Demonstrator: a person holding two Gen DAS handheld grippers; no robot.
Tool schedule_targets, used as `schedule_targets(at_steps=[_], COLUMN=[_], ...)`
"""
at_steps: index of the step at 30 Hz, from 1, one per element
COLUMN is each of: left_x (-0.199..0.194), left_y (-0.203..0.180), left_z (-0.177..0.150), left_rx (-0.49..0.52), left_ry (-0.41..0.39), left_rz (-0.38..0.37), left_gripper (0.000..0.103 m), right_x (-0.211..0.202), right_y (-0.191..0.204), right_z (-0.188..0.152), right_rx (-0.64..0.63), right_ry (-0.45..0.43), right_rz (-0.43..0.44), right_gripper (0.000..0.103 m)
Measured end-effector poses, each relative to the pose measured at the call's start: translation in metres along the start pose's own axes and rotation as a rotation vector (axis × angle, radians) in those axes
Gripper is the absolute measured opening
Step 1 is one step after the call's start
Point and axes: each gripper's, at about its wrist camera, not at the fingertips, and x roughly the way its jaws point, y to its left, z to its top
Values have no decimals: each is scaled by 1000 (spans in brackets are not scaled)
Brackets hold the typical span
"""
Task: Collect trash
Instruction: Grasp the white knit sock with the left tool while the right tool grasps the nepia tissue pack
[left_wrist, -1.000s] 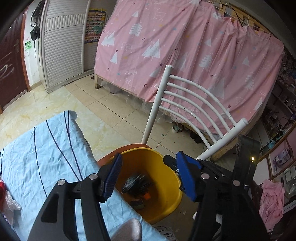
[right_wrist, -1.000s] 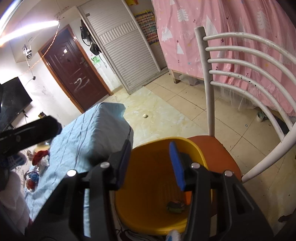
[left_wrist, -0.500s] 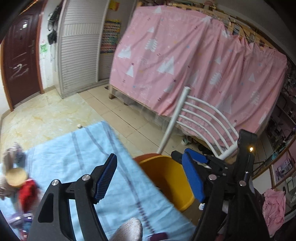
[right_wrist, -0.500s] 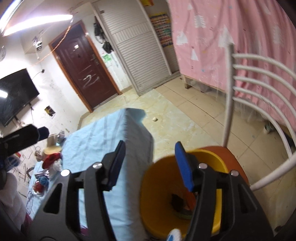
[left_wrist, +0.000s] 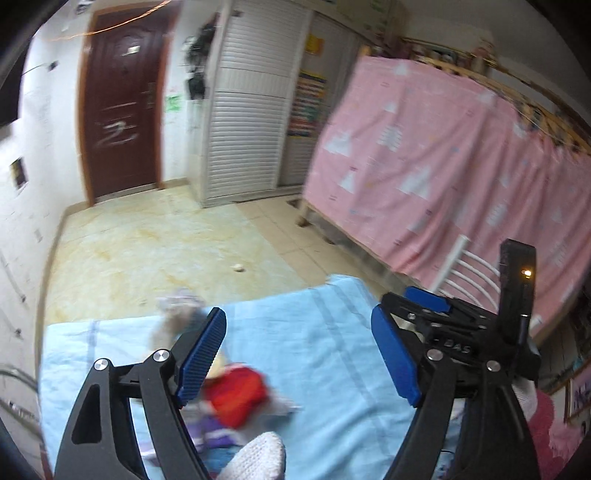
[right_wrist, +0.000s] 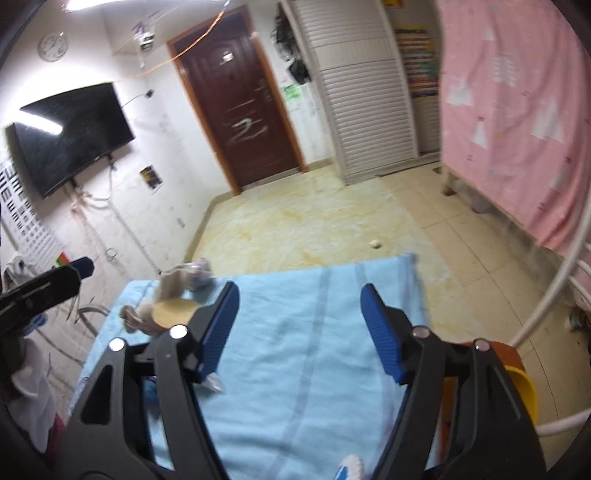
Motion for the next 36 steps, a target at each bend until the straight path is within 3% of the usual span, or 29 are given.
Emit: schedule_targets(at_steps=[6,14,19,30,36], left_x=[3,24,45,110,122], left_y=[72,124,143,151,156], left_z=[6,-15,-19,-24,-26], left_rx=[-117,-195,-229,-166,-166], left_ry=[28,88,118,211,224], left_rz=[58,48,39,49,43], left_gripper=[72,72,72,72,72], right_x=[39,92,133,216,244], right_y=[46,85,106,137,161], right_z=[14,30,43,51,40], right_rx=[-69,-112,-122,-104,-191], right_ry=[47,119,166,348,436], right_rz=[39,77,100,208,159], right_gripper=[70,71,71,71,71])
